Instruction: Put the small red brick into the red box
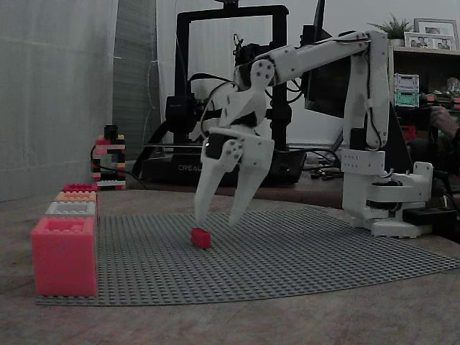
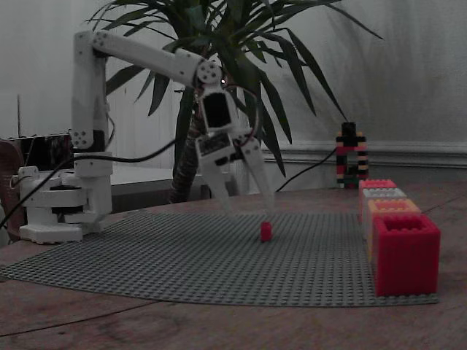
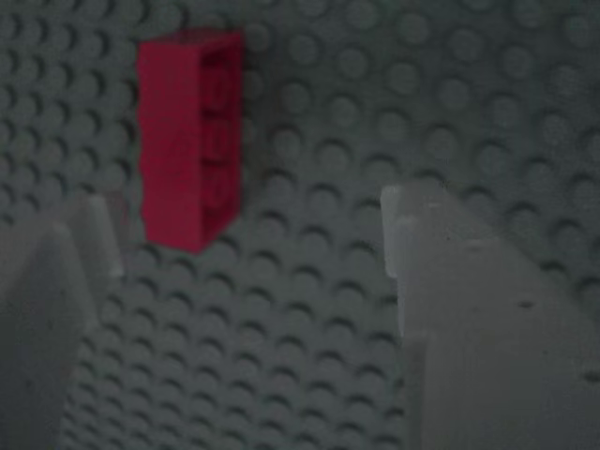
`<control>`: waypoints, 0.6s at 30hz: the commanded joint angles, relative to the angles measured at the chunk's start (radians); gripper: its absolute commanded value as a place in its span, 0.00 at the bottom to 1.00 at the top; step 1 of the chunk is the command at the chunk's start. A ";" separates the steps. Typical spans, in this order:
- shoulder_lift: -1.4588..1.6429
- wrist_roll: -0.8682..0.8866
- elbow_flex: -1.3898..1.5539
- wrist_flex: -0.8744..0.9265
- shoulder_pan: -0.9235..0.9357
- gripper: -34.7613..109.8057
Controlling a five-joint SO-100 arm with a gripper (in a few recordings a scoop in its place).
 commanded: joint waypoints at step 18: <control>-0.112 0.020 -0.150 -0.086 -0.029 0.38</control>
